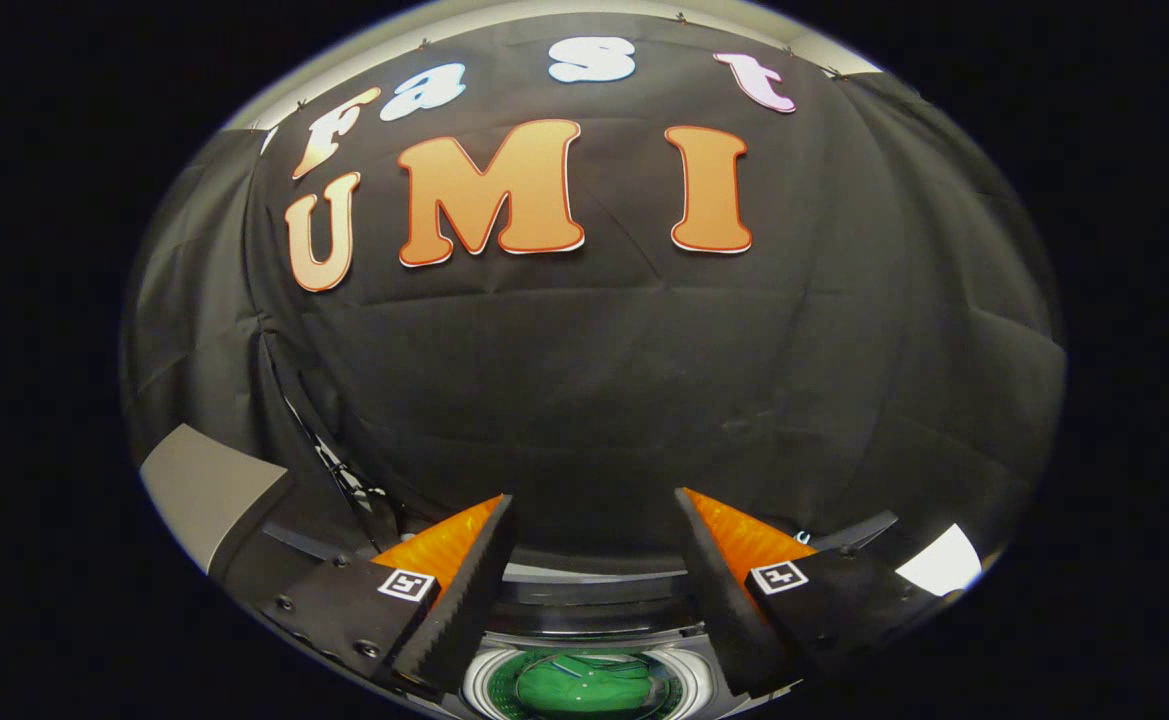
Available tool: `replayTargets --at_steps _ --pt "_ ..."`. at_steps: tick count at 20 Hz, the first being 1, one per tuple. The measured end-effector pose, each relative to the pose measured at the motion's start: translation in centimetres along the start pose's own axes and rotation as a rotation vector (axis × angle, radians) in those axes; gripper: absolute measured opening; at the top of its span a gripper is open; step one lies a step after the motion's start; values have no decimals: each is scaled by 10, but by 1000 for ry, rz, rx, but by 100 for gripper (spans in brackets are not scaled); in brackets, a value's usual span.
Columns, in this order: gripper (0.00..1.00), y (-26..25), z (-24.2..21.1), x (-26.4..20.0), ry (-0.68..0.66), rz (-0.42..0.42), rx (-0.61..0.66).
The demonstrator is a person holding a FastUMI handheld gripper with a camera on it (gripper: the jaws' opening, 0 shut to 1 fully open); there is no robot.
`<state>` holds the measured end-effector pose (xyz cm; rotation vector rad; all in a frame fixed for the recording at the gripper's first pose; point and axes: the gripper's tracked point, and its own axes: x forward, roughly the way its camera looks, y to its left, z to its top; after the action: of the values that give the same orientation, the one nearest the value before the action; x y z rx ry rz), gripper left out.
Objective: Put the clothes into the washing machine and then close the washing machine lid.
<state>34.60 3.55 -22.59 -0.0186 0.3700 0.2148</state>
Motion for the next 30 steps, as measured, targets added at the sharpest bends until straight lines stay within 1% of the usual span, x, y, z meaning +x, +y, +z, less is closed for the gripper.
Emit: replayTargets --at_steps 10,14,18,21,24,27,30 --pt "99 0 -25 -41 -15 -10 -2" --pt "99 1 -39 -57 -1 -22 -4" --pt "98 1 -61 -77 18 -28 3" --pt "98 6 -88 -92 52 -17 20" --pt "99 8 -103 -99 65 -16 24" --pt "99 13 -105 -106 64 -8 34" --pt "99 15 -87 -117 21 -4 32"
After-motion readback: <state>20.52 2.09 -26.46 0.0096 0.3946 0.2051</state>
